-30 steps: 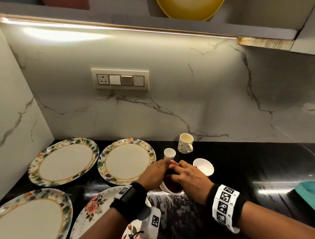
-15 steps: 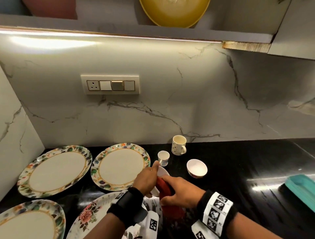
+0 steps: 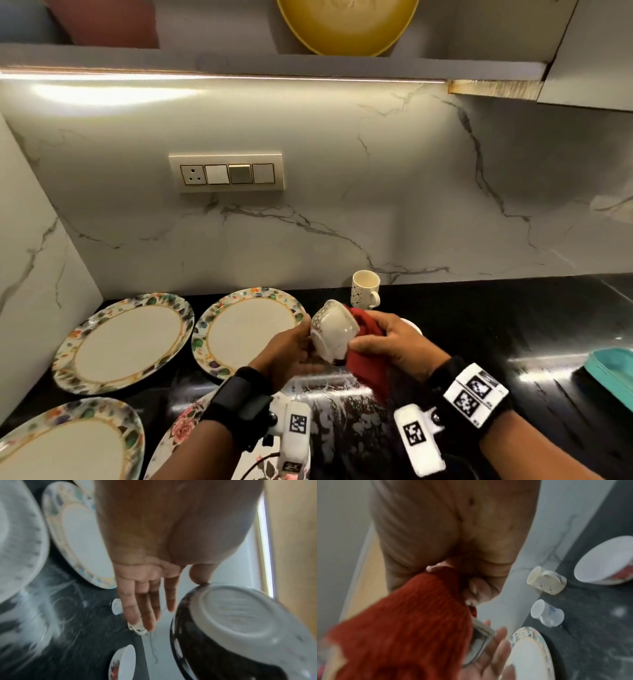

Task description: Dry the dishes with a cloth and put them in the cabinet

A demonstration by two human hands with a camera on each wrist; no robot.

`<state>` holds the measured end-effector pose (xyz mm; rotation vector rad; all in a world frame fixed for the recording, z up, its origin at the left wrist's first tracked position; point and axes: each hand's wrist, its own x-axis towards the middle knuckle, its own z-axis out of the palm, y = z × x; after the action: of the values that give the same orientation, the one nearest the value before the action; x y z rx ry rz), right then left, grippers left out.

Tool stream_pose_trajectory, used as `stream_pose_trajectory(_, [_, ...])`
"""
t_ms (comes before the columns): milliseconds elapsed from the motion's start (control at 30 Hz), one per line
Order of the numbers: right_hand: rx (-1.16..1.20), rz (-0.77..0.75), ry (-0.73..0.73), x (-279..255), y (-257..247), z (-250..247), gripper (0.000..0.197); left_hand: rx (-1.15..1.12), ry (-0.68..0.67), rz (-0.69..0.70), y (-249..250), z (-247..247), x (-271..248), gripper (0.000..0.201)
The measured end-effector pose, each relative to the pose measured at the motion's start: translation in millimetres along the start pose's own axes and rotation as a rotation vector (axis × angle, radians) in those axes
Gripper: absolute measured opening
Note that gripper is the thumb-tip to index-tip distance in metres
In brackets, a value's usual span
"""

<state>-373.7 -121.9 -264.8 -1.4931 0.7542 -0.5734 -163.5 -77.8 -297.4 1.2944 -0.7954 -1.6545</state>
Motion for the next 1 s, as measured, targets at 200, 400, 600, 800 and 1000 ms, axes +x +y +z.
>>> stream_pose_trajectory(200, [0.458,0.043,-0.042,3.0,23.5,-11.5,0.063,-0.333,-0.046,0.023,-9.2,-1.1,-5.5,0.048])
stream_pose_trajectory(400, [0.494,0.118,0.174,0.9,43.7,-15.7,0.041,-0.353,0.032,0.159,-16.4,-10.4,-8.2,0.031])
stream_pose_trajectory(600, [0.125,0.258,0.155,12.2,17.8,-19.2,0.021,0.087,0.085,0.299,-10.8,-0.2,-19.3,0.022])
stream_pose_trajectory(800, [-0.244,0.229,0.105,33.2,8.2,1.2,0.042,0.369,0.355,0.425,-12.9,20.9,-15.9,0.020])
stream_pose_trajectory(1000, [-0.689,-0.165,0.282,26.6,19.6,45.6,0.053,-0.024,0.479,0.252,-9.7,21.9,-9.3,0.019])
